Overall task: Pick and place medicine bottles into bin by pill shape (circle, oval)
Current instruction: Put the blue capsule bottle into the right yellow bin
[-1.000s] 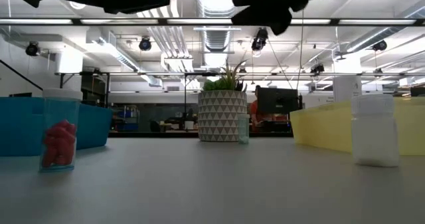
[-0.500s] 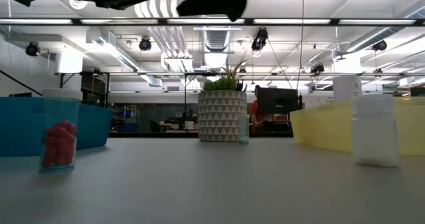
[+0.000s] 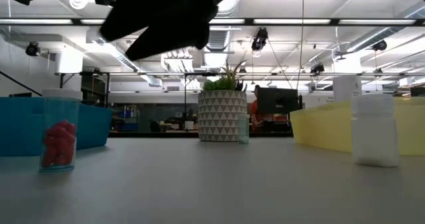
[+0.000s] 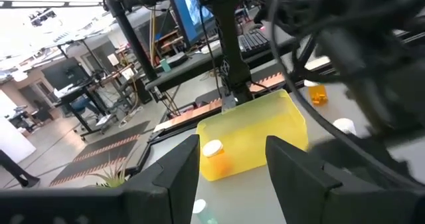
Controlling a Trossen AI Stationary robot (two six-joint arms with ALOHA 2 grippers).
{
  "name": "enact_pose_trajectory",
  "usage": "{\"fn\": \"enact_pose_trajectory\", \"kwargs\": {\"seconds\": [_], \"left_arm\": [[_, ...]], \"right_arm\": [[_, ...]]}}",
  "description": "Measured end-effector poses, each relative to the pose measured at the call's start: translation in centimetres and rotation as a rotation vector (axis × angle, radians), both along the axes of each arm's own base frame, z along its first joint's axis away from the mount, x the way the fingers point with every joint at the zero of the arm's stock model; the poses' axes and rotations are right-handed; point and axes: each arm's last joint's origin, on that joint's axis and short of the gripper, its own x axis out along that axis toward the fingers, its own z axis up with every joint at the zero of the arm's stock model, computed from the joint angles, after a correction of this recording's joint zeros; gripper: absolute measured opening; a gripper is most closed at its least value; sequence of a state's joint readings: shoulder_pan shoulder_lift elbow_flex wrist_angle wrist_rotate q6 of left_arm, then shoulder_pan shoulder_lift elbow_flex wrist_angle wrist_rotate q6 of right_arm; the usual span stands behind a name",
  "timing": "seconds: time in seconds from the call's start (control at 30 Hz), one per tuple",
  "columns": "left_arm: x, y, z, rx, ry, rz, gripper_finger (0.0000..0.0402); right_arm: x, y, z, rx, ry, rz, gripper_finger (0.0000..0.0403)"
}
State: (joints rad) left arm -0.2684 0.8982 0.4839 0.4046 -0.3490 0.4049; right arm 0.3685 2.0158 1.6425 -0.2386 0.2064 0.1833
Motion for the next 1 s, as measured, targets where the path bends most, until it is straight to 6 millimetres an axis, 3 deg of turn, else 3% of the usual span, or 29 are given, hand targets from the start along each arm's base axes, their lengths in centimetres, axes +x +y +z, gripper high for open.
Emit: {"fn": "enact_pose_trajectory", "kwargs": {"seconds": [0.23,0.53,1.0], "left_arm": [[0.0,0.0,0.0,0.001,0.001,-0.001,0.0157],[-0.1,0.0,0.4,0.052,-0.011,-0.001,0.0157],[-0.3,0.1,0.6,0.067,-0.02,-0.001,0.0157]], "right_arm": [[2.0,1.4,-2.0,-0.004,0.022,0.009,0.031],[3.2,1.8,-3.9,-0.028,0.03,0.021,0.0311],[3.8,2.0,-5.0,-0.019,0.006,0.021,0.0223]]}}
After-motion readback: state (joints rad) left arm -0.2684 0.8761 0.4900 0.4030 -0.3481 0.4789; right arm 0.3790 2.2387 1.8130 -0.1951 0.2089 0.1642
